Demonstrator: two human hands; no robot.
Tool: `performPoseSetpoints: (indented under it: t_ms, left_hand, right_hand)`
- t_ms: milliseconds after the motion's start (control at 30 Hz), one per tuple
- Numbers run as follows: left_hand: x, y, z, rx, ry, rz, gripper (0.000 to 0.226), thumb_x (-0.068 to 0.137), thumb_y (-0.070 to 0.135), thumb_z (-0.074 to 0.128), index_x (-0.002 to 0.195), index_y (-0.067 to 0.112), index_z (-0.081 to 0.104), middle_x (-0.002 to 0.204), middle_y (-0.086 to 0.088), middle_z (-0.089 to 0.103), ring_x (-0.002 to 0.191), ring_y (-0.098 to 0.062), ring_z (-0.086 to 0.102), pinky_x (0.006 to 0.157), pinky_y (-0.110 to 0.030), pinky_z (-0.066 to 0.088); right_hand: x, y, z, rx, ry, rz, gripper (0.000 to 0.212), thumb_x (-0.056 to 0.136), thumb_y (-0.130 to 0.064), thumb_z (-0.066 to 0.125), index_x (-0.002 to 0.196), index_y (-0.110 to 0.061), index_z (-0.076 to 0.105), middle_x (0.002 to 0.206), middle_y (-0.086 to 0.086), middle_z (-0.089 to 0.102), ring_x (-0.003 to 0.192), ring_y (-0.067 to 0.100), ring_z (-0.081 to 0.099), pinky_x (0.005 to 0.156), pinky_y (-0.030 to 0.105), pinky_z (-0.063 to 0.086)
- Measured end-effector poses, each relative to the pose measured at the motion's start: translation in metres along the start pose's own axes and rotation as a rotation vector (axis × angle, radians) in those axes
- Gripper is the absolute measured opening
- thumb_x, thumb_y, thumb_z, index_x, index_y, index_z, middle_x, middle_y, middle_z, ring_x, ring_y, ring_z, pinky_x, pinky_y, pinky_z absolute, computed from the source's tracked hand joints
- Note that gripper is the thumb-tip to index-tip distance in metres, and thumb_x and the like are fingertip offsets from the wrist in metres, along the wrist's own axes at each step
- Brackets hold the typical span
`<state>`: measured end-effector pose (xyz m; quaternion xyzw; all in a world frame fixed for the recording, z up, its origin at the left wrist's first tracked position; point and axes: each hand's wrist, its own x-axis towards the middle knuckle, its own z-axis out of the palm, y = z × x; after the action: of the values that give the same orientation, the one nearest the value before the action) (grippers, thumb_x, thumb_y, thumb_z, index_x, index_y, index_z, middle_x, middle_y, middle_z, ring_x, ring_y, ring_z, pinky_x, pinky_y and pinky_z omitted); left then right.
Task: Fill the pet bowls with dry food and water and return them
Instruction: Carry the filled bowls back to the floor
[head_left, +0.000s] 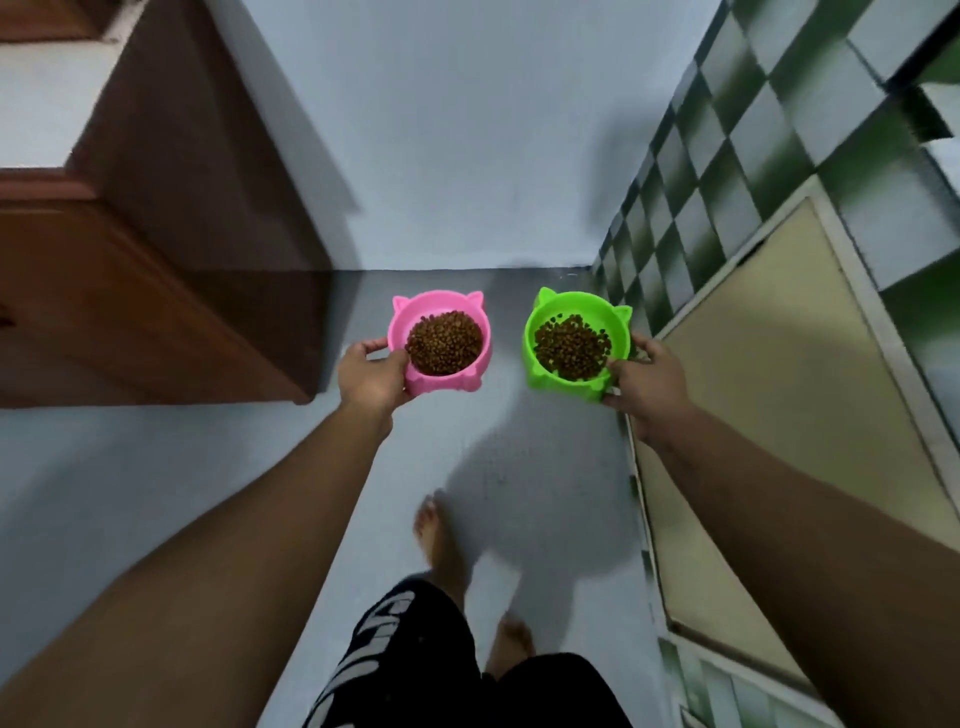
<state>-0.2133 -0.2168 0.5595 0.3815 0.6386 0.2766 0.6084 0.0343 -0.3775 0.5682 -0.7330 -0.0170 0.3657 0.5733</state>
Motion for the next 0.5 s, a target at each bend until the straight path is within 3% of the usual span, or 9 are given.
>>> performPoseSetpoints:
  t_ms: [167,267,500]
  left_hand:
    - [0.125,0.018,0.052,-0.008,0.027,-0.057,0.050,0.092,0.006,0.068,0.140,0.007,0.054,0.120,-0.018,0.067,0.090,-0.033,0.075,0.062,-0.039,0.064]
    - [0.198,0.021,0.086,0.006,0.026,-0.062,0.045,0.093,0.005,0.067,0.137,0.009,0.059,0.115,-0.014,0.070,0.088,-0.029,0.075,0.062,-0.037,0.064]
    - [0.369,-0.025,0.162,0.093,0.041,-0.098,0.047,0.092,0.009,0.071,0.137,0.013,0.061,0.114,-0.011,0.072,0.087,-0.026,0.076,0.076,-0.047,0.065]
  right_hand:
    - [0.105,-0.020,0.051,-0.029,0.039,0.018,0.056,0.090,0.008,0.058,0.139,-0.020,0.053,0.125,0.007,0.059,0.101,0.033,0.067,0.060,0.041,0.062]
    - [0.177,-0.017,0.083,-0.021,0.072,0.050,0.055,0.091,0.008,0.057,0.138,-0.019,0.053,0.124,0.005,0.059,0.100,0.029,0.066,0.058,0.039,0.061]
    - [0.366,0.048,0.154,-0.019,0.088,0.138,0.054,0.090,0.008,0.057,0.134,-0.022,0.056,0.119,0.006,0.063,0.095,0.029,0.068,0.059,0.041,0.060]
